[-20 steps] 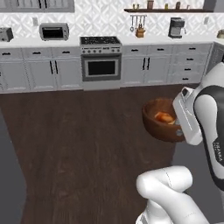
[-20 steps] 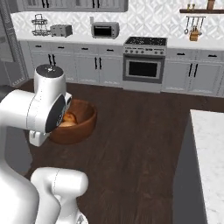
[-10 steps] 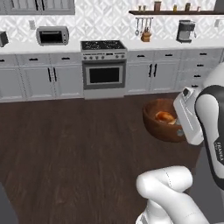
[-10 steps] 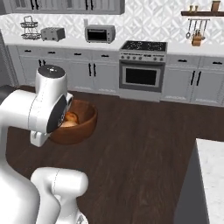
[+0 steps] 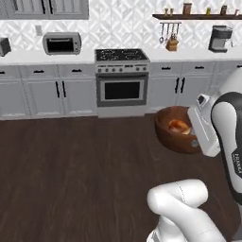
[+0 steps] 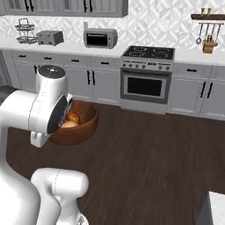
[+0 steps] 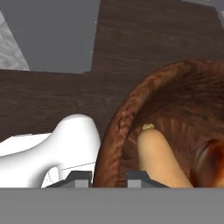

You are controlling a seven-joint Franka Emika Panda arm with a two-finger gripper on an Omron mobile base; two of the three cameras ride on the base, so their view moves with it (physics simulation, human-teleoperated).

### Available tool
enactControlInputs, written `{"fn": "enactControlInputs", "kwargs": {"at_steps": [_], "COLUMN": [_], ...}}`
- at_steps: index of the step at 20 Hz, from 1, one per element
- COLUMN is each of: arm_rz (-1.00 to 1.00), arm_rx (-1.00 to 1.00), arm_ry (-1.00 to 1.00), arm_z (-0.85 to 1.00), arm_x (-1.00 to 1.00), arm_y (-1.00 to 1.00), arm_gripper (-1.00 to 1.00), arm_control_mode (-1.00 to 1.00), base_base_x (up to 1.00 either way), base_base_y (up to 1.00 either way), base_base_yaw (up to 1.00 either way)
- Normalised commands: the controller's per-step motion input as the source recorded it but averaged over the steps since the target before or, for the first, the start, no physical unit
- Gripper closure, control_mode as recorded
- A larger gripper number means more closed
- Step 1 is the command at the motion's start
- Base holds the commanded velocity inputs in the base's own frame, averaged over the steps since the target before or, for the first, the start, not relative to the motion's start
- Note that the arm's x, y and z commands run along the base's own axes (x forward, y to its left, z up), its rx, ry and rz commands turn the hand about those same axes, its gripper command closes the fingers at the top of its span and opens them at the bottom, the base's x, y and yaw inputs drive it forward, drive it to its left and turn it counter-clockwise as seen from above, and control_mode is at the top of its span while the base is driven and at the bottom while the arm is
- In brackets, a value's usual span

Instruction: Pick the chicken drumstick and squash from their plates and place them in the bowl. Then put the bowl in the fridge.

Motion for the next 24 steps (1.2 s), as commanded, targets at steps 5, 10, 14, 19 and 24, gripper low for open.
{"fn": "enactControlInputs", "kwargs": {"at_steps": [5,10,14,19,24], "arm_rz": [0.0,0.0,0.0,0.0,0.0], "arm_rx": [0.0,0.0,0.0,0.0,0.0], "arm_ry": [0.0,0.0,0.0,0.0,0.0], "arm_z": [0.0,0.0,0.0,0.0,0.0], "arm_x": [0.0,0.0,0.0,0.0,0.0], "arm_y": [0.0,0.0,0.0,0.0,0.0], "arm_gripper": [1.0,1.0,1.0,1.0,1.0], "arm_control_mode": [1.0,1.0,1.0,1.0,1.0], "base_base_x": [1.0,1.0,1.0,1.0,1.0], "base_base_y": [-0.05,-0.07,-0.09,-0.11,-0.09], "base_base_yaw": [0.57,0.59,0.58,0.57,0.61]}}
